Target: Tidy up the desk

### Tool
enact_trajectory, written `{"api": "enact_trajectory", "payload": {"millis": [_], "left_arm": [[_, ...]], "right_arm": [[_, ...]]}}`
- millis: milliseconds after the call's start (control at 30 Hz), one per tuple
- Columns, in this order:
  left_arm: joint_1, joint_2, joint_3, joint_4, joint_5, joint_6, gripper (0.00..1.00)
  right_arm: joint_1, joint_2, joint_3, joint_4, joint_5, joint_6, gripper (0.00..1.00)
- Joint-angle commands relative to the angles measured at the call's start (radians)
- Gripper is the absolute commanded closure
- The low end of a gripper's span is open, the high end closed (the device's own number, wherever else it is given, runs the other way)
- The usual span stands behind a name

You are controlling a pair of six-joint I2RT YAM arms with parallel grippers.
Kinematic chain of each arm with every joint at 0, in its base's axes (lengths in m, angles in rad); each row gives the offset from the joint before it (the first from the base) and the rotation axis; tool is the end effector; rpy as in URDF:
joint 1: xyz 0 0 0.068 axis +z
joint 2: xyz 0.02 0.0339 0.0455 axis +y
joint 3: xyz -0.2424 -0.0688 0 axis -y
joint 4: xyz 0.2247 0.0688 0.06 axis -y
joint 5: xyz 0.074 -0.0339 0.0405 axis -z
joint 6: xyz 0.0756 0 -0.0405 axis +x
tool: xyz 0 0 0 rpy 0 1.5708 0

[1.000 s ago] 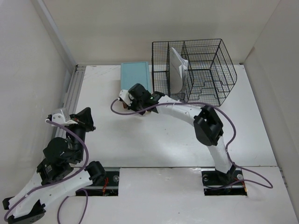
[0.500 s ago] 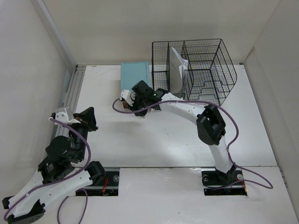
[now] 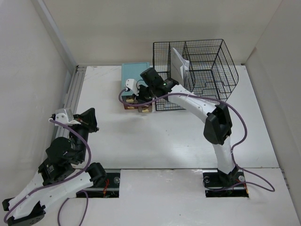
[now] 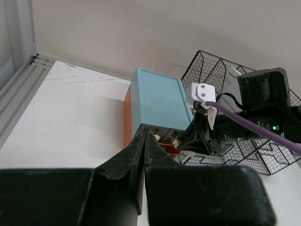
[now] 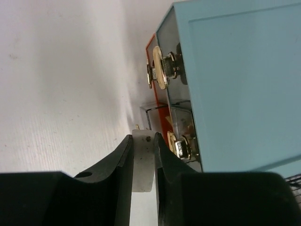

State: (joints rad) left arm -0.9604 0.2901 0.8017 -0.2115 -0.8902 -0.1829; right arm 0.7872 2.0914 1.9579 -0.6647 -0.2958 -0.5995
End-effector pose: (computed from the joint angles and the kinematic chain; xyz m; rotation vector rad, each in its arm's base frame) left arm 0.0885 -0.0240 0.3811 -0.2572 1.3707 -0.3894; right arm 0.3185 0.3509 0.2486 -1.6210 1.7265 0.4407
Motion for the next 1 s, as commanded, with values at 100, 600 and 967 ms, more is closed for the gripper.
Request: {"api": "enact_trajectory", "payload": {"millis": [100, 600, 967], "left_arm": [[-0.005, 0.030, 0.004, 0.024, 0.019, -0.038, 1.00], [-0.005, 0.057, -0.159, 0.047, 0.146, -0.694, 1.00], [0.035, 0.199, -0.596, 0.690, 0.190, -1.018, 0.84]], "right_arm": [[-0.002, 0.036, 0.067, -0.061, -0.131, -0.223, 1.00], [-0.025, -0.146, 0.026, 0.040, -0.049, -0.050, 1.00], [-0.144, -0.290, -0.040, 0.106, -0.086, 0.072, 1.00]]}}
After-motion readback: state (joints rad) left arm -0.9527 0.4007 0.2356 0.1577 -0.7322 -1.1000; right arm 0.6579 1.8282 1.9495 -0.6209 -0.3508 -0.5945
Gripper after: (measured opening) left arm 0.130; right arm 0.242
